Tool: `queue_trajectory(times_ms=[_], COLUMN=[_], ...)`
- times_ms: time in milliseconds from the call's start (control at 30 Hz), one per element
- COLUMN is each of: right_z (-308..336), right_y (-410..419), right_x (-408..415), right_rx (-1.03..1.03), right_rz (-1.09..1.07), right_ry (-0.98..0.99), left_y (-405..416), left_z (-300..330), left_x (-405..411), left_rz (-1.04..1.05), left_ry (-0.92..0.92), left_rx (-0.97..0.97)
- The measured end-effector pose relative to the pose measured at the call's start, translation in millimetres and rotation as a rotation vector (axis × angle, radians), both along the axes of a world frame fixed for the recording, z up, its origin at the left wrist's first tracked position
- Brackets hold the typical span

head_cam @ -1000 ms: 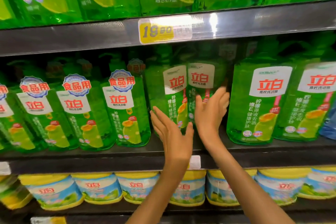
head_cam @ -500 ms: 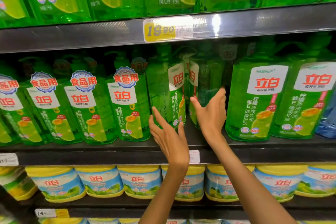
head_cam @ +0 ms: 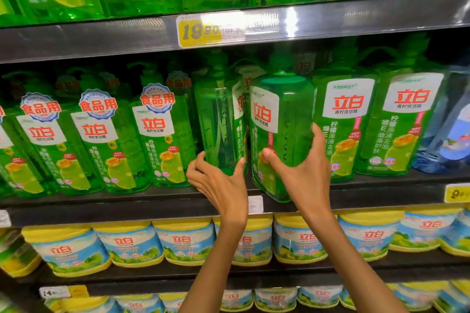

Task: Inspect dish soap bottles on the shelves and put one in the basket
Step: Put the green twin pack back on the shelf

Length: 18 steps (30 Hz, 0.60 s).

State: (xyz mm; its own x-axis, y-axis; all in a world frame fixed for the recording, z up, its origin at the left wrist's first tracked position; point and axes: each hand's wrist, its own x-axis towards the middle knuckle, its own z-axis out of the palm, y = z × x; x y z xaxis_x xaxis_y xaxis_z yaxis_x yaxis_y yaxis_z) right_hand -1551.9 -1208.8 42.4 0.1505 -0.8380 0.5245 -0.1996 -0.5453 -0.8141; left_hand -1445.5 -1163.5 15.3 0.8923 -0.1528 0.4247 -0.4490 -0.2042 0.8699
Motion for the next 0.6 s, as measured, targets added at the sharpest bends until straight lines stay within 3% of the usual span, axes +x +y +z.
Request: queue_trajectory(times_ms=[100, 267, 367, 500, 600], right_z=[-3, -7, -6, -3, 4], right_y=[-2, 2, 16, 26, 34], right_x=[-10, -11, -10, -24, -56], right_rx=[-0.001, -0.071, -0.145, -0.200, -0.035], right_rz=[0.104, 0.153, 0.129, 0.206, 0.381], right_ry=[-0.046, -0.153, -0.194, -0.228, -0.292], left_y=[14, 25, 24, 42, 76], left_z=[-9, 0, 9, 14, 14], left_x=[-2, 9, 13, 1, 2], left_rz=[-0.105, -0.281, -0.256, -0.259, -0.378], left_ry=[0.086, 0.055, 0.107, 0.206, 0.253], left_rx=[-0.075, -0.104, -0.061, -0.185, -0.310])
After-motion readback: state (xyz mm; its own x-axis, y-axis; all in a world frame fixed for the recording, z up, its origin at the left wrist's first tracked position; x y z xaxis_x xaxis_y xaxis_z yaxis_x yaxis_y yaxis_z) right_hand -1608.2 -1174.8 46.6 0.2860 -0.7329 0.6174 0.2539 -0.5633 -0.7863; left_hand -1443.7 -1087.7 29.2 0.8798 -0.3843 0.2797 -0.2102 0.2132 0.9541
